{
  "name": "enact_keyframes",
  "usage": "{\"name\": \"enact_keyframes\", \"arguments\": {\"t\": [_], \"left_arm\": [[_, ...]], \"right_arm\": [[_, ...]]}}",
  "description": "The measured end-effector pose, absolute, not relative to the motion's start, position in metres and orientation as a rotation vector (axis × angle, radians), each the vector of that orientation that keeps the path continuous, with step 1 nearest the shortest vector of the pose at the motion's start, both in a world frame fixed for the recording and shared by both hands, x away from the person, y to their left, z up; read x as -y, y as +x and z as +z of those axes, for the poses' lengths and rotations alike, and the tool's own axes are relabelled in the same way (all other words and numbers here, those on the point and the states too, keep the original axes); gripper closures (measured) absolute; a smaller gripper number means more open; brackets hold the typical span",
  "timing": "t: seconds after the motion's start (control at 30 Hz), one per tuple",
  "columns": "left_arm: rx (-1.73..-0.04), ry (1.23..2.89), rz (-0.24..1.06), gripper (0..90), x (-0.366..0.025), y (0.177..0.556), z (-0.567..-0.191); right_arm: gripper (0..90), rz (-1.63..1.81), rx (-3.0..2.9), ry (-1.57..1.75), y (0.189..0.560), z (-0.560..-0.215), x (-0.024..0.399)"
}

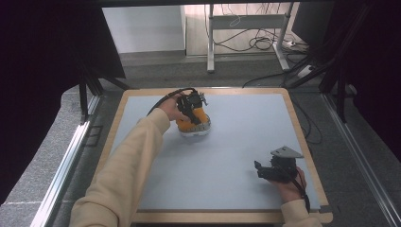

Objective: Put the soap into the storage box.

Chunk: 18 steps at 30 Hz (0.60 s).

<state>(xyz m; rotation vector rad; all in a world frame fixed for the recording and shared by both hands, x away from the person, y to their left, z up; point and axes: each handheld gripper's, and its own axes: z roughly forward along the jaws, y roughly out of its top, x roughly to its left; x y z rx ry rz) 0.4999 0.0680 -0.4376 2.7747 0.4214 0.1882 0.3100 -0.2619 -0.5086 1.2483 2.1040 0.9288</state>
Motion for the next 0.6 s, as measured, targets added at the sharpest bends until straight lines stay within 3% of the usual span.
{"name": "enact_keyframes", "arguments": {"t": [0.5,0.6], "left_arm": [[-0.395,2.808,0.177,61.7,-0.060,0.502,-0.451],[-0.410,2.768,0.200,57.2,-0.061,0.503,-0.448]], "right_arm": [[12.1,0.927,-2.103,1.248,0.310,-0.509,0.262],[12.1,0.927,-2.104,1.247,0.310,-0.509,0.262]]}}
